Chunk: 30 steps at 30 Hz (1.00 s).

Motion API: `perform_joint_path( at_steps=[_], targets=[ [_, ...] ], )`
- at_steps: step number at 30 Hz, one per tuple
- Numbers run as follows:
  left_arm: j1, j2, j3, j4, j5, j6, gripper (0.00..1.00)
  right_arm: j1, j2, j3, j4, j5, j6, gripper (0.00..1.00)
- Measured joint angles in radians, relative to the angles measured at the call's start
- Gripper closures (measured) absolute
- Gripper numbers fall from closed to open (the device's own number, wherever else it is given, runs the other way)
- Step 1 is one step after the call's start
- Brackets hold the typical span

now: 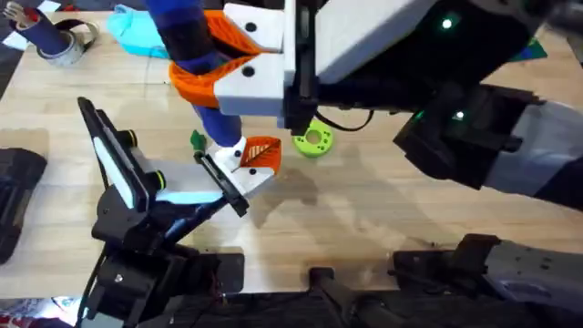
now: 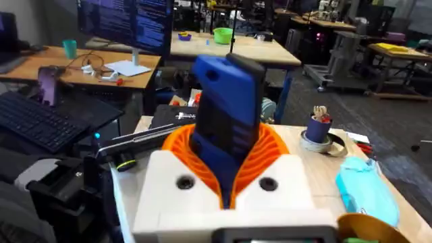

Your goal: Pick up the gripper from the table and insert it into the empty holder that is missing its gripper. Then pick up a screw, insert it into the mounting hole, and use the screwdriver to tighten it. Finally, clean up the table by picking up the vegetable and placing it into the bucket.

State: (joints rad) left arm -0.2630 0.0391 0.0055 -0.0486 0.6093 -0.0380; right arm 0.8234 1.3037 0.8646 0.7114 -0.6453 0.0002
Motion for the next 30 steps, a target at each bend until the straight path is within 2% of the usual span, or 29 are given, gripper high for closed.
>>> perform_joint_path(
  at_steps=[30],
  targets=[
    [0.0,0.0,0.0,0.0,0.0,-0.001,0.984,0.0,-0.001,0.0,-0.083,0.022,0.0,0.956]
  ],
)
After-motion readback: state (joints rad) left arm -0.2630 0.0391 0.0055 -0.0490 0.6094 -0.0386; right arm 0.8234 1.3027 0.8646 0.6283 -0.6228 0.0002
